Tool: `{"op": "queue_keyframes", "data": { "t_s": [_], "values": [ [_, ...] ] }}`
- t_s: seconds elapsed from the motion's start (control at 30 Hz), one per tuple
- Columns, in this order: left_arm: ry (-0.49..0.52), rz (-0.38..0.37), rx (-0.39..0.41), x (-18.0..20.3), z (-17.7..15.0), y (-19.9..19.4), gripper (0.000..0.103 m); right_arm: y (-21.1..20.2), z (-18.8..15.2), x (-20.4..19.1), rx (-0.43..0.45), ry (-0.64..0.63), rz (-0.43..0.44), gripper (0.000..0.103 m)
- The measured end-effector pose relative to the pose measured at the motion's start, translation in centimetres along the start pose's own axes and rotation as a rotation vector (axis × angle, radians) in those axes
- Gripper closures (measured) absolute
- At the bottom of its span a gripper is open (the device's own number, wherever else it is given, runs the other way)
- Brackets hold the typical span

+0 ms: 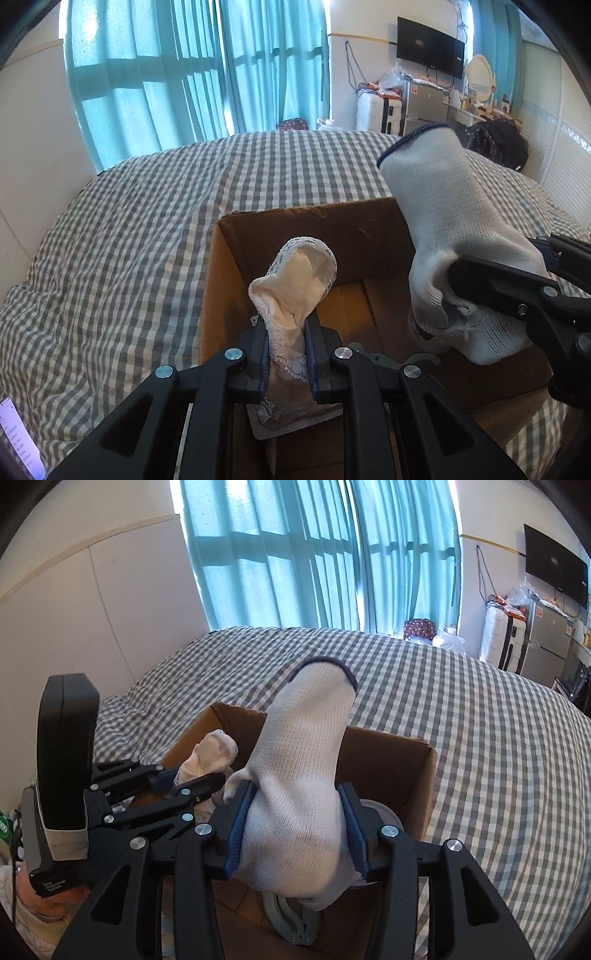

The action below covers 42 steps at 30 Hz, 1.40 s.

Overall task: Organize objects
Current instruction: 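Lower cloth and glove into the box and open both tools, then move both tools toward the blue tissue pack and white plush toy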

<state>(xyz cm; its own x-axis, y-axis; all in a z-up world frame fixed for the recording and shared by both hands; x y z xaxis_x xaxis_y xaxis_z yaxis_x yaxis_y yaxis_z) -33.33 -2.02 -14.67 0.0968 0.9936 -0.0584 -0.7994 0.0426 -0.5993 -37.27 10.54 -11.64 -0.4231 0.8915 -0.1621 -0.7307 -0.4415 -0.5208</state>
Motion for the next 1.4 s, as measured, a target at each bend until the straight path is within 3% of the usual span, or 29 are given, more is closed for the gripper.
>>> {"op": "queue_keyframes", "data": {
  "t_s": [0.1,0.13,0.23,0.4,0.43,0.57,0.77,0.97,1.03,1.23,1.4],
  "values": [
    [0.008,0.006,0.010,0.3,0.5,-1.4,0.082,-1.2,1.0,-0.1,0.024,0.015,-0.006,0.052],
    [0.015,0.012,0.016,0.4,0.8,-2.1,0.075,-1.8,1.5,-0.2,0.036,0.013,-0.012,0.051],
    [0.023,0.044,0.047,0.2,1.9,-3.8,0.042,-4.1,3.0,-0.6,0.084,0.000,-0.055,0.036],
    [0.015,0.078,0.115,-0.1,3.7,-8.1,0.032,-8.7,5.2,-1.0,0.147,-0.004,-0.086,0.035],
    [0.010,0.092,0.133,-0.1,4.1,-9.3,0.026,-9.6,5.5,-1.1,0.157,-0.010,-0.093,0.034],
    [0.000,0.111,0.187,0.2,5.3,-12.7,0.012,-14.0,6.7,-1.8,0.212,-0.037,-0.127,0.024],
    [0.011,0.131,0.251,1.4,5.7,-17.8,0.002,-20.5,7.6,-3.3,0.293,-0.088,-0.157,0.012],
    [0.005,0.161,0.267,2.4,4.6,-21.4,0.000,-24.7,6.3,-4.4,0.316,-0.116,-0.180,0.009],
    [-0.003,0.176,0.266,2.5,4.0,-22.2,0.000,-25.7,5.6,-4.5,0.313,-0.116,-0.204,0.003],
    [-0.043,0.237,0.273,2.8,1.0,-23.2,0.000,-26.7,3.0,-4.3,0.328,-0.108,-0.253,0.000],
    [-0.108,0.298,0.251,2.2,-3.0,-21.7,0.000,-24.2,-1.3,-2.8,0.275,-0.082,-0.299,0.000]
  ]
}}
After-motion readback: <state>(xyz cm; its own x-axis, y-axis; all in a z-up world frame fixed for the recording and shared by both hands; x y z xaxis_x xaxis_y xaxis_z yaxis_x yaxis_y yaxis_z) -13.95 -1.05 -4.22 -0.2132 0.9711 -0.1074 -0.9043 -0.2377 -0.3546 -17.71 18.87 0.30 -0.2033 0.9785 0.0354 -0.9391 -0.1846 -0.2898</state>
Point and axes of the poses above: each gripper's, at about its wrist camera, not at the fingertips, and y roughly the way its jaws point, x to its right, z to its top, the point moved 5 cm from there along y, roughly the way its jaws point, and after that the axes turned 10 degrees about x, right-handed, at the moved point
